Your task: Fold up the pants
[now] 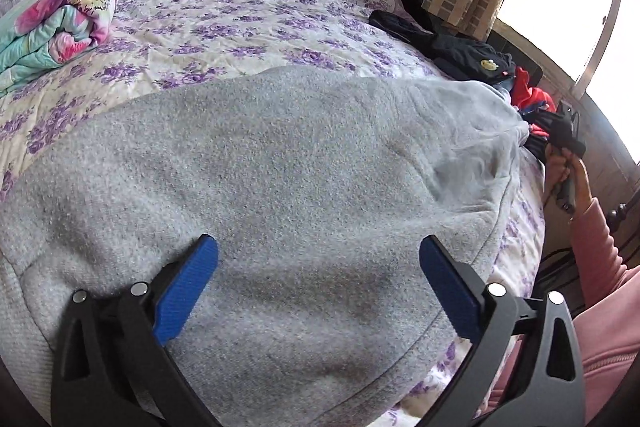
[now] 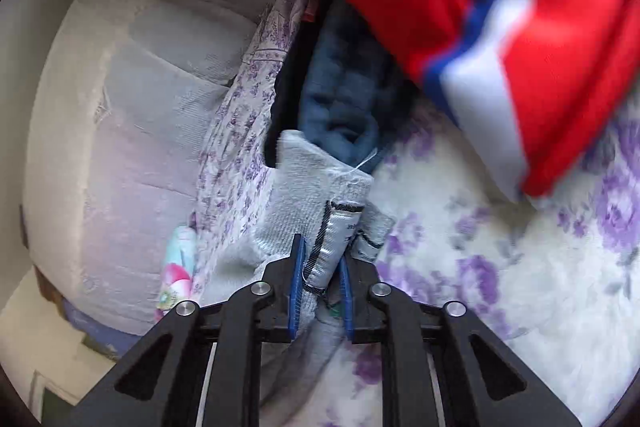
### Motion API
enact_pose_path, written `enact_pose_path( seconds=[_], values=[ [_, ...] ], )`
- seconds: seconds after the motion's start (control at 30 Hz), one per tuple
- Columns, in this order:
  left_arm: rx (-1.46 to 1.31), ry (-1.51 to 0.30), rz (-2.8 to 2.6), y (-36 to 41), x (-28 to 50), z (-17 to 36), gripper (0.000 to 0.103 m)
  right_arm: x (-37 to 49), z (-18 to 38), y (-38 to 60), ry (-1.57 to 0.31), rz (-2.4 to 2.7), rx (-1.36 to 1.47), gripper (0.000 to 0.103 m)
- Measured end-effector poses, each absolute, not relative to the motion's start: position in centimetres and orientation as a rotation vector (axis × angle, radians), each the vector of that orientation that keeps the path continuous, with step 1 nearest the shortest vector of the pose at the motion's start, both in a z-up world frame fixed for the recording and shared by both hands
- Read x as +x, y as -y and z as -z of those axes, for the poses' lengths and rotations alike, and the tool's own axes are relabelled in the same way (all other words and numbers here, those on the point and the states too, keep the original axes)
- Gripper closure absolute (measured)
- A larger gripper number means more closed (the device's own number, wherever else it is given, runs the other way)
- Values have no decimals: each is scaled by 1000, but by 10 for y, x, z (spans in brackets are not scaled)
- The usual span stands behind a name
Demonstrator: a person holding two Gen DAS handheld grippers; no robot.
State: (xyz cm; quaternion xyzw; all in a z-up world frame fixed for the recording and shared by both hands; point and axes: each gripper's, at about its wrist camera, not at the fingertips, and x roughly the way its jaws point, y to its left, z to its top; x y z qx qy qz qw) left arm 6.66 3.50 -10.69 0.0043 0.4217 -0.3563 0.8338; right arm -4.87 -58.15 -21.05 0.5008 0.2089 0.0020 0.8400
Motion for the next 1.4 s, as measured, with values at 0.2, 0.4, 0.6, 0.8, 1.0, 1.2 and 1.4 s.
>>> enact_pose_path(
  seconds=[0.2, 0.4, 0.6, 0.8, 1.0, 1.2, 1.4],
  values=[
    [24, -883, 746, -34, 64, 109, 4, -77, 167, 563, -343, 12, 962, 44],
    [47, -883, 733, -30, 65, 111, 4, -84, 153, 493, -409, -188, 842, 44],
    [51, -881, 733, -30, 65, 111, 4, -46, 184, 447, -615, -157, 758, 44],
    [47, -881, 736, -29, 64, 112, 4, -50, 172, 453, -551, -237, 848, 95],
    [49, -881, 739, -30, 65, 112, 4, -54, 211, 467, -639, -182, 922, 97],
    [89, -889, 744, -35, 48, 99, 4, -84, 149, 450, -576, -30, 658, 55],
    [81, -855, 728, -42, 34, 104, 4, -86, 85, 426, -341, 19, 372, 43]
  ],
)
